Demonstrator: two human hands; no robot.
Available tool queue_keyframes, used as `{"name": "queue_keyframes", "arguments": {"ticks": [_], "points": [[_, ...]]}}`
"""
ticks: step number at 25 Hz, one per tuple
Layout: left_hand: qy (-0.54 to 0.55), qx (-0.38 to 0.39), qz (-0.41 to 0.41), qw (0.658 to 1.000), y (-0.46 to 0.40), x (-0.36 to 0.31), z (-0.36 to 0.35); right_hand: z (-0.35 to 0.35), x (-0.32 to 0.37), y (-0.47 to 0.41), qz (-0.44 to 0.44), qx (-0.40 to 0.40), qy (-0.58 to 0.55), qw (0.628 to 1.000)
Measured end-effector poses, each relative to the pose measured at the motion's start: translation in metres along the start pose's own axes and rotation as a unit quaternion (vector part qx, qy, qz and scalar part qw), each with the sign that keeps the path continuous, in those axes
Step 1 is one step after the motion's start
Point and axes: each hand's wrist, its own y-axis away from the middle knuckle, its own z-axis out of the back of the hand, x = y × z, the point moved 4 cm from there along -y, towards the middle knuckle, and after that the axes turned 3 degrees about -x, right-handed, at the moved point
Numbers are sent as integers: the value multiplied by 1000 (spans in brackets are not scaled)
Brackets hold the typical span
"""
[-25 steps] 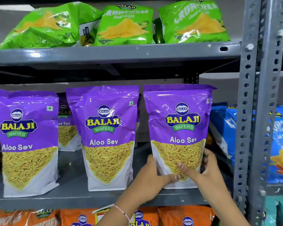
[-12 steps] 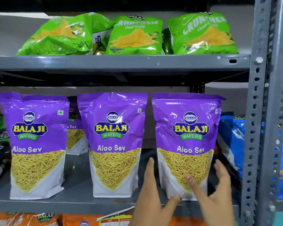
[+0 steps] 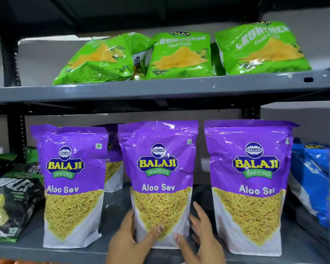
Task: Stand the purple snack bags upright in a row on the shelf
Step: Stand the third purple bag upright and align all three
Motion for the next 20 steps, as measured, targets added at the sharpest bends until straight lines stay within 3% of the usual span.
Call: {"name": "queue_keyframes", "arguments": {"ticks": [5, 12, 16, 18, 20], "points": [[16, 6, 21, 1000, -3, -4, 1, -6, -9, -17, -41, 38, -40, 998], [9, 6, -44, 999, 11, -18, 4, -1, -4, -6, -43, -62, 12, 997], [2, -163, -228, 960, 24, -44, 63, 4, 14, -7, -89, -38, -78, 992], [-57, -235, -224, 944, 15, -26, 115, 11, 18, -3, -93, 14, -132, 987], [-80, -221, -159, 959, -7, -5, 150, 16, 12, -1, -114, -13, -141, 983]]}}
